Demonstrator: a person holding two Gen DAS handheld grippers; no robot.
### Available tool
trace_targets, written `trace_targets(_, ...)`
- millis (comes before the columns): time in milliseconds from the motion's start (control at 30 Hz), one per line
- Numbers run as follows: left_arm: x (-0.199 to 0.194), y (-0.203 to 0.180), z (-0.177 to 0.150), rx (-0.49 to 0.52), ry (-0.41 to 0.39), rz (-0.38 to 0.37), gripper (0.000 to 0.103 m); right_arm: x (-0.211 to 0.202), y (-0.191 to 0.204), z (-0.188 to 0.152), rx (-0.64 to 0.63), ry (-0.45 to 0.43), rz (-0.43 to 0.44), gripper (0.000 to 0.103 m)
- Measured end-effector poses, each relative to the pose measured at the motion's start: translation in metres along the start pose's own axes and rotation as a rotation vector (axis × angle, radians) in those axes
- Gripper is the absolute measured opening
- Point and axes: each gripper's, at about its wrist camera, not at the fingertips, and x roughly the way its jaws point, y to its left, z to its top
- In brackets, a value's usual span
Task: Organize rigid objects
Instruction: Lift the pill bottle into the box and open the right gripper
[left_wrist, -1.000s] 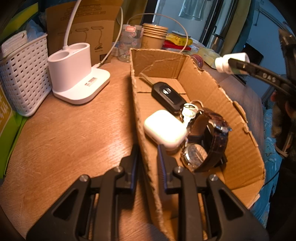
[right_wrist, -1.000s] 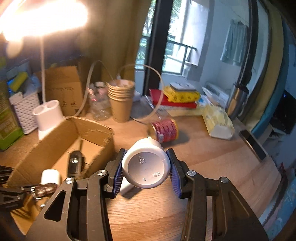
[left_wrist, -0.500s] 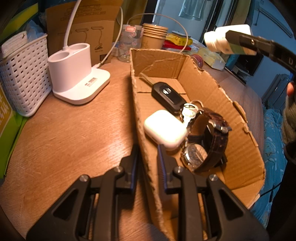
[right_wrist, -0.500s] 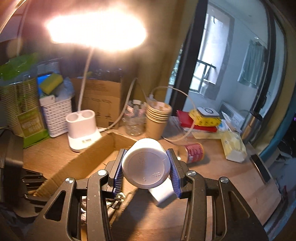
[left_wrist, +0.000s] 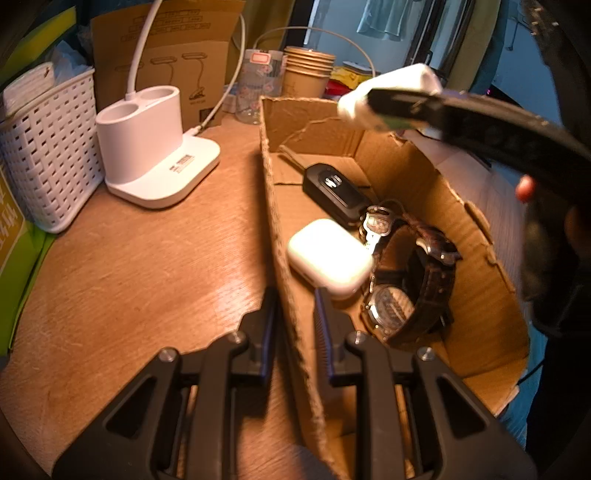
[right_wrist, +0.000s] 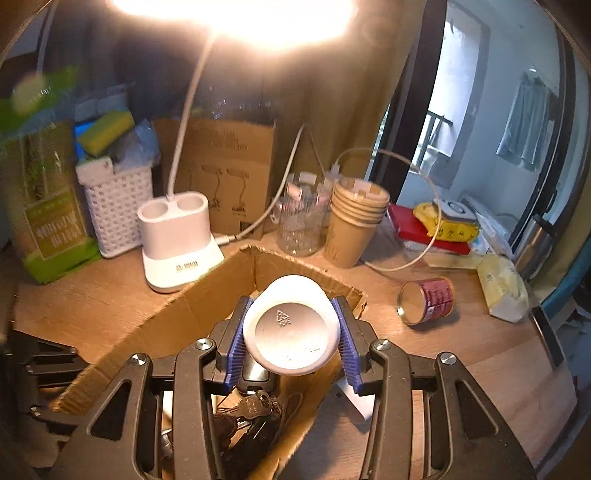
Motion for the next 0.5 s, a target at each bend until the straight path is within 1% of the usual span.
trace_targets(267,0.000,0.001,0.001,0.000,0.000,0.000,0.022,0.033,0.005,-0.013,-0.037,0.063,-0.042,0.046)
trace_targets(500,0.000,0.000,0.001,0.001,-0.001,0.001,0.022,0.040,0.009,-0.017,-0.078,0.076,-0.116,0.046)
